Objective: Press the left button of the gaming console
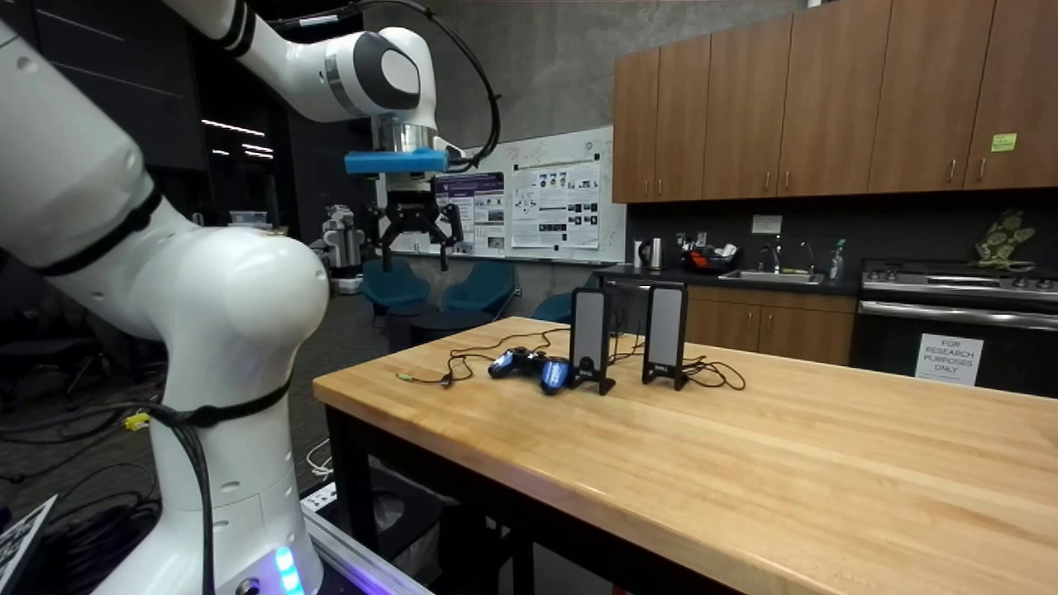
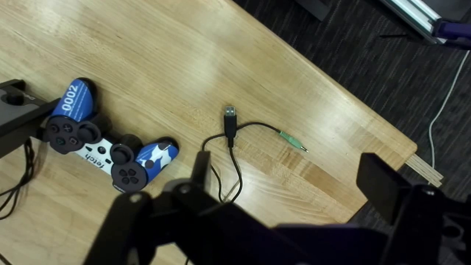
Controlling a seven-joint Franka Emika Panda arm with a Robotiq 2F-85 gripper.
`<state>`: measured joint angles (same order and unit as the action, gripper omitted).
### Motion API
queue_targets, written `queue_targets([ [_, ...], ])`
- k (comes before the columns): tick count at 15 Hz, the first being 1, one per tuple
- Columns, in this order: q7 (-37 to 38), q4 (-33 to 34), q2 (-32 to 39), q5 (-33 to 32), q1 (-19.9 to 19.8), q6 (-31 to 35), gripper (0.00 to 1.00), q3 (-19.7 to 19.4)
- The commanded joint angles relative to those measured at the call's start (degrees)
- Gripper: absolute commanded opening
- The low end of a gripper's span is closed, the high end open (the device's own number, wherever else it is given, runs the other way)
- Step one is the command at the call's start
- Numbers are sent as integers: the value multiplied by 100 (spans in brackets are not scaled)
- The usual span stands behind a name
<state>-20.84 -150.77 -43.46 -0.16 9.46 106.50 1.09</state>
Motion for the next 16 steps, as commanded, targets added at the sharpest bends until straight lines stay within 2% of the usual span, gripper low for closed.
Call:
queue_targets([
  [1,36,11,4,-35,60,-12,100,-48],
  [4,36,11,5,-35,60,-11,100,-48],
  [8,253,-132,402,-52,5,604,100,35],
  [13,470,-8,1281,-356,-135,1525,100,123],
  [14,510,39,1438,-486,-185,1669,89,130],
  [15,546,95,1589,-599,-230,1765,73,120],
  [16,569,156,1729,-738,-300,1843,68,99],
])
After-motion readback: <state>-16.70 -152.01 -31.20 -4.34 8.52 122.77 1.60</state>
